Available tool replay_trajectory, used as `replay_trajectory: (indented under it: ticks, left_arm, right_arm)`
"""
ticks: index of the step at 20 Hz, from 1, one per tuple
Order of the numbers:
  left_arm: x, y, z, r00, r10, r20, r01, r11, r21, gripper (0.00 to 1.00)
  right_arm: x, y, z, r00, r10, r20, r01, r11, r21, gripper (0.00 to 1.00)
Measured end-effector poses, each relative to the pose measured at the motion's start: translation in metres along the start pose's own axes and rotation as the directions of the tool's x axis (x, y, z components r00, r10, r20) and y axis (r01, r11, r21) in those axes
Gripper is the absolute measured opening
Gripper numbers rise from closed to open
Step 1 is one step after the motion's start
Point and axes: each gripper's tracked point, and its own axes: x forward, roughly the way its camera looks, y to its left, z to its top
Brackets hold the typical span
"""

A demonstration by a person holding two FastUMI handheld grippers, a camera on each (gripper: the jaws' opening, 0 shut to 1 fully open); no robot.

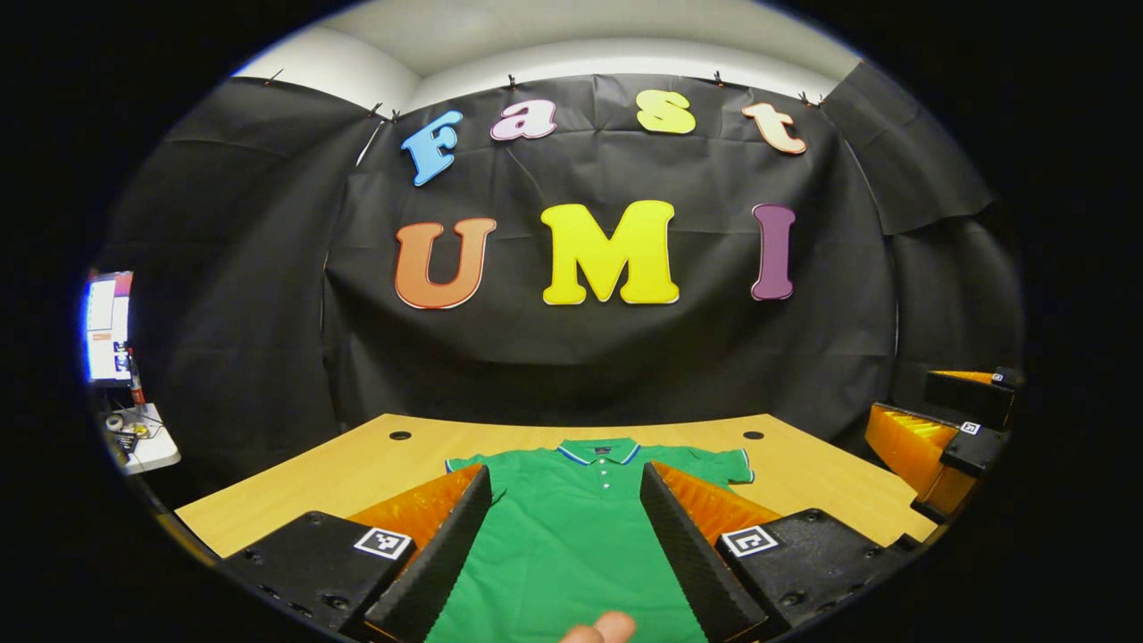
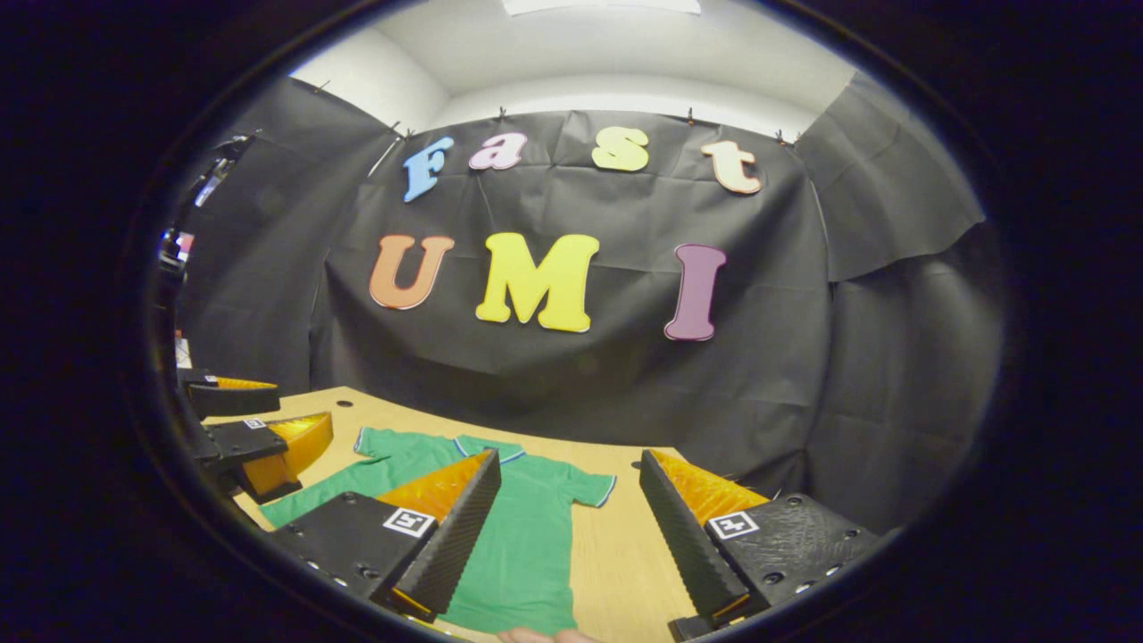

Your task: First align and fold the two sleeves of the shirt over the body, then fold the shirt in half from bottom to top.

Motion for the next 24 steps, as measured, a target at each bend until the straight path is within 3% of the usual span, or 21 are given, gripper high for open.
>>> replay_trajectory:
  ticks: [7, 10, 14, 16, 20, 21, 24]
  left_arm:
    - [0.011, -0.003, -0.012, 1.000, 0.011, -0.022, -0.011, 1.000, 0.011, 1.00]
    - [0.012, -0.008, -0.012, 1.000, -0.003, -0.011, 0.004, 1.000, 0.031, 1.00]
    - [0.017, -0.005, -0.014, 1.000, 0.006, 0.011, -0.006, 0.997, 0.077, 1.00]
    - [0.022, -0.004, -0.019, 1.000, 0.011, 0.000, -0.011, 0.997, 0.078, 1.00]
    - [0.029, 0.003, -0.027, 0.999, 0.028, -0.024, -0.026, 0.996, 0.086, 1.00]
    - [0.030, 0.005, -0.028, 0.999, 0.030, -0.028, -0.027, 0.996, 0.081, 1.00]
    - [0.033, 0.008, -0.031, 0.999, 0.029, -0.039, -0.027, 0.998, 0.058, 1.00]
  right_arm:
    - [0.048, -0.002, -0.020, 0.998, 0.015, -0.057, -0.014, 1.000, 0.025, 0.94]
    - [0.106, -0.011, -0.030, 0.996, 0.015, -0.093, -0.009, 0.998, 0.065, 0.95]
    - [0.206, -0.035, -0.069, 0.974, -0.015, -0.226, 0.043, 0.992, 0.122, 0.96]
    - [0.253, -0.051, -0.101, 0.948, -0.049, -0.315, 0.097, 0.986, 0.138, 0.95]
    - [0.319, -0.072, -0.175, 0.862, -0.085, -0.500, 0.172, 0.976, 0.130, 0.95]
    - [0.327, -0.075, -0.192, 0.838, -0.091, -0.538, 0.181, 0.977, 0.116, 0.95]
    - [0.349, -0.082, -0.221, 0.800, -0.106, -0.591, 0.190, 0.978, 0.083, 0.96]
